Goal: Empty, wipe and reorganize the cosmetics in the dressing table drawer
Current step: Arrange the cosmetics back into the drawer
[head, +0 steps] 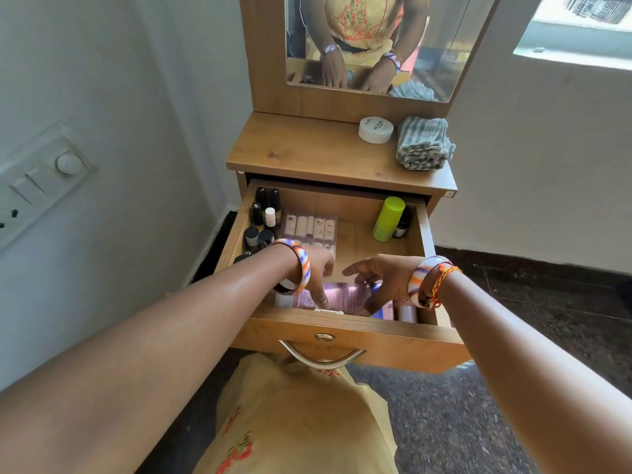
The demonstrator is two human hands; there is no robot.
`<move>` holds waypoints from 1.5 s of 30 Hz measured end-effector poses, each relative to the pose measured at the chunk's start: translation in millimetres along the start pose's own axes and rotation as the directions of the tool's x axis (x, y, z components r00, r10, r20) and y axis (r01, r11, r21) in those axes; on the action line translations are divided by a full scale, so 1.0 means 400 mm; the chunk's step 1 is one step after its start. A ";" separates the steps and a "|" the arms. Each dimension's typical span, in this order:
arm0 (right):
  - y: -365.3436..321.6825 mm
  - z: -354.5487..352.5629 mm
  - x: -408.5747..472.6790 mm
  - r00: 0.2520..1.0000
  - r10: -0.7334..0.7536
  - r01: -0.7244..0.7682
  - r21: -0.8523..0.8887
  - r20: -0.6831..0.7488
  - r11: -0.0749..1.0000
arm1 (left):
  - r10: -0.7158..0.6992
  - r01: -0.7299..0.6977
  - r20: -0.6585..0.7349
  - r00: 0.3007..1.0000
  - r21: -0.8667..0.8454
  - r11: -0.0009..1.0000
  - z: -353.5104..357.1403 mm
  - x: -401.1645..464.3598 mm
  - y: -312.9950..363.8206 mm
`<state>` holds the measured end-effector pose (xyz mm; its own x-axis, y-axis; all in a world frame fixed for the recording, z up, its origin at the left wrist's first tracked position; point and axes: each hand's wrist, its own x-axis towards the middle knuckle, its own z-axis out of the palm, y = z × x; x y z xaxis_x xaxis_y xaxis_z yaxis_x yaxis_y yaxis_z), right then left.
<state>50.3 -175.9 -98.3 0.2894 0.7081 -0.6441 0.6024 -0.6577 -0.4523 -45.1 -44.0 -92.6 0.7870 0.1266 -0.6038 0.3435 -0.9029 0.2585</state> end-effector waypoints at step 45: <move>-0.122 -0.310 0.117 0.755 0.039 -0.098 -0.054 -0.654 0.994 | -0.325 -0.170 -0.432 0.842 -0.783 0.599 -0.270 0.113 -0.003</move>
<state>126.6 -78.7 -29.7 0.7288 0.6774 -0.1005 0.6105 -0.7092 -0.3527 45.3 7.1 -38.9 0.7718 0.5772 -0.2666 0.4728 -0.2406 0.8477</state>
